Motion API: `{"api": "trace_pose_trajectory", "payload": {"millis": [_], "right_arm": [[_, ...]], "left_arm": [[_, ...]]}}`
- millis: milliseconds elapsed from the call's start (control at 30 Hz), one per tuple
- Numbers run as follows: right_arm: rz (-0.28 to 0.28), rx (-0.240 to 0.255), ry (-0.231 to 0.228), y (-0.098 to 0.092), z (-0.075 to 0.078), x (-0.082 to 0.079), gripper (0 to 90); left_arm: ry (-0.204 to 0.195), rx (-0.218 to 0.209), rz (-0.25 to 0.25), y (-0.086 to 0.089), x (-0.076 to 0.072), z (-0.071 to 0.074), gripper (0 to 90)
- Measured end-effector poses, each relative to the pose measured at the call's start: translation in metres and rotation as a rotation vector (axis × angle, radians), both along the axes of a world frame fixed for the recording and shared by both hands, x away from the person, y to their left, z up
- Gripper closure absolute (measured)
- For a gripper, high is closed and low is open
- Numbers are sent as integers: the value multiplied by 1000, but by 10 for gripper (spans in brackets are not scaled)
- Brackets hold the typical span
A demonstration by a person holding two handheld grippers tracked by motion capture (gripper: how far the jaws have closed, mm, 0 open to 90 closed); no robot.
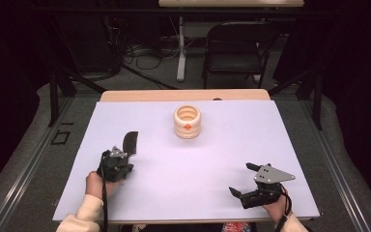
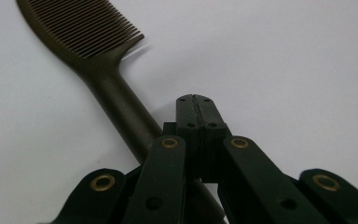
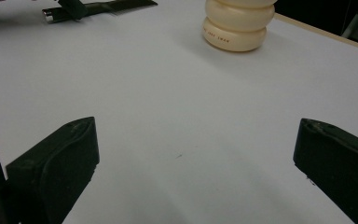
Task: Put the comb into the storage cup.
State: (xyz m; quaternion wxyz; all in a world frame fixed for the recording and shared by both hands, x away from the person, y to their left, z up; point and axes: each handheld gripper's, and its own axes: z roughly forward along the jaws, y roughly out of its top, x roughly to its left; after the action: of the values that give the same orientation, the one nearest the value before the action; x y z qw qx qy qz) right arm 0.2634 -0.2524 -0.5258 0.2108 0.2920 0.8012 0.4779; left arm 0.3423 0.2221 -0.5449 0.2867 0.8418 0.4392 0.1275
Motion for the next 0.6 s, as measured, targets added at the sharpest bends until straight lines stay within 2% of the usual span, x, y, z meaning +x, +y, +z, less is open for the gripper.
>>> {"api": "trace_pose_trajectory", "payload": {"millis": [600], "right_arm": [[-1,-1,5,0,0,0,0]], "left_arm": [[23,19,6,9,4,0,900]]}}
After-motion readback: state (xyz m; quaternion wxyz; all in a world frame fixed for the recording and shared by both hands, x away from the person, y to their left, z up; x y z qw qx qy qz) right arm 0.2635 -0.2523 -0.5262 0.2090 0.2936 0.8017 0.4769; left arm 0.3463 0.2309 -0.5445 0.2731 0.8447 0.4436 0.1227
